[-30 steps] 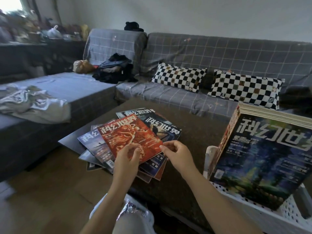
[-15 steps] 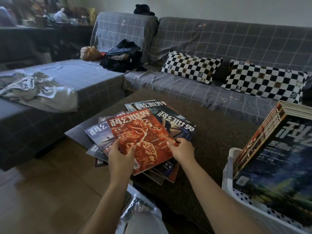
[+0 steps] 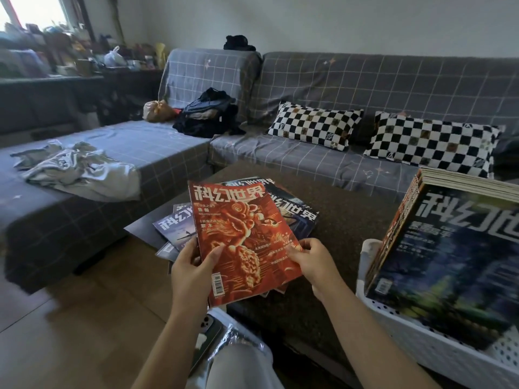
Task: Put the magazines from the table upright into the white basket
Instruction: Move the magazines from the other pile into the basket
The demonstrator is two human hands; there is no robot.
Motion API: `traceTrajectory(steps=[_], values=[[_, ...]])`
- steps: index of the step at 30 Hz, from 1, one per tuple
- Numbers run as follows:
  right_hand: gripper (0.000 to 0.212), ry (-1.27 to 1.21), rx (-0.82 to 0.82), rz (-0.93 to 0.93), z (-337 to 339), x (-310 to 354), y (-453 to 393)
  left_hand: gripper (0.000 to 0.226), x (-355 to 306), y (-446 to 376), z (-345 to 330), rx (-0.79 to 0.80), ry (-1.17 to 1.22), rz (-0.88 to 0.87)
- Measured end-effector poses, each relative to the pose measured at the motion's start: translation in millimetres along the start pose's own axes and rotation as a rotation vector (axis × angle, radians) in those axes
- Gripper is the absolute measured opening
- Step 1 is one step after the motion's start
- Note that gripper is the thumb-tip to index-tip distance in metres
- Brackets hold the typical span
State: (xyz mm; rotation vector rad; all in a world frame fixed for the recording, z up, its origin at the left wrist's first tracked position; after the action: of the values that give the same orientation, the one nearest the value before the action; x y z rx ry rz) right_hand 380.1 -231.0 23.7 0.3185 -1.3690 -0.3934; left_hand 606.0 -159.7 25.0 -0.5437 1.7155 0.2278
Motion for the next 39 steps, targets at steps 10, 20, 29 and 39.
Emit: traceTrajectory(steps=[10, 20, 29, 39], values=[[0.022, -0.274, 0.173, 0.278, 77.5, 24.6, 91.7, 0.05, -71.4, 42.1, -53.1, 0.329, 0.218, -0.058], [0.028, -0.283, -0.106, 0.433, 183.0, 12.2, 142.5, 0.053, -79.1, 79.2, -146.7, 0.538, 0.298, -0.039], [0.019, -0.23, -0.422, 0.409, 266.9, -12.2, 145.3, 0.023, -54.6, 93.3, -237.7, 0.627, 0.07, -0.125], [0.017, 0.08, -0.671, 0.317, 302.6, -51.3, 113.8, 0.009, 2.6, 86.0, -263.9, 0.618, -0.408, -0.17]])
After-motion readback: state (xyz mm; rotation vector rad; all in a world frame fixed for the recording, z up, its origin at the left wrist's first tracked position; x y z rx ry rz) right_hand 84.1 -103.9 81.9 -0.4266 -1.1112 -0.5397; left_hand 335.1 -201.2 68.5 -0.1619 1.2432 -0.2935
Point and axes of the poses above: each hand's wrist, its own y-axis away from the middle knuckle, its own z-axis out of the back of the hand, x = y × z, the point moved 5 cm from there along -y, towards the middle knuckle, and after that the axes turned 10 degrees about -z, right-handed, at the moved point
